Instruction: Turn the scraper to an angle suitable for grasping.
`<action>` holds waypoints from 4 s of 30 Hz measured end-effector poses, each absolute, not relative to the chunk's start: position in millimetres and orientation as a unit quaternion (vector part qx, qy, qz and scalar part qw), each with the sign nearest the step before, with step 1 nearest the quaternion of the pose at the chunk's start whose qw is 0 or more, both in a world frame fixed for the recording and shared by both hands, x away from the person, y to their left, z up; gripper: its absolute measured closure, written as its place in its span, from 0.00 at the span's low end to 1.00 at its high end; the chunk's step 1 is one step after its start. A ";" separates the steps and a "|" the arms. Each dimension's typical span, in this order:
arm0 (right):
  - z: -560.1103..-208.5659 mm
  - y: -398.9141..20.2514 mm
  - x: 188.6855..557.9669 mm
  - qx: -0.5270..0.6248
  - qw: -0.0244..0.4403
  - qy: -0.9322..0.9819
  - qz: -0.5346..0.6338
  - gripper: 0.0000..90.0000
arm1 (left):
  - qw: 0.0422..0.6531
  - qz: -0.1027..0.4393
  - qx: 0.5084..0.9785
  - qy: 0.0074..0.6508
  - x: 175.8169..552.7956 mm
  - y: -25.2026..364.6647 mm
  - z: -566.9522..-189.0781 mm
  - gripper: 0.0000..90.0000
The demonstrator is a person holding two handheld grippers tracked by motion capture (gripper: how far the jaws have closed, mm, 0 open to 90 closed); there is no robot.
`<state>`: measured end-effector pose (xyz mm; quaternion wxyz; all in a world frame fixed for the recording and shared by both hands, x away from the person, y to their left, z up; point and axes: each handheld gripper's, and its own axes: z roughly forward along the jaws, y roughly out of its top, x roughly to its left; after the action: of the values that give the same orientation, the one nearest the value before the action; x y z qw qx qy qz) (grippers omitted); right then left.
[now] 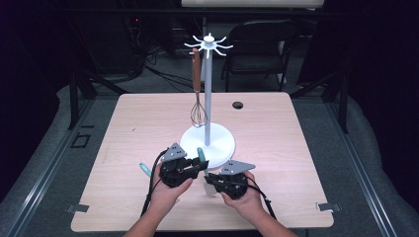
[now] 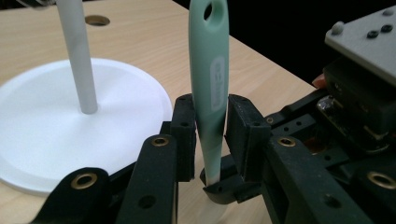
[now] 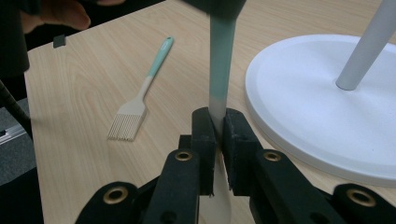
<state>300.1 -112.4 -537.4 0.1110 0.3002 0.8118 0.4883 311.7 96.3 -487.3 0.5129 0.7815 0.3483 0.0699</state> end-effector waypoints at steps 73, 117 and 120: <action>-540.6 -166.3 298.1 0.362 0.093 0.833 0.407 0.65 | 0.476 0.101 0.810 0.328 338.5 92.8 -438.9 0.94; -537.2 -174.3 301.3 0.370 0.092 0.841 0.384 0.63 | 0.509 0.095 0.812 0.269 396.1 78.1 -292.7 0.94; -535.9 -173.6 300.4 0.373 0.092 0.839 0.385 0.63 | 0.509 0.090 0.812 0.273 401.4 79.7 -290.3 0.94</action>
<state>300.4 -173.6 -535.9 0.0922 0.3733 0.8390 0.3849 401.4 79.7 -290.3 0.5086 0.8115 0.2734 0.0895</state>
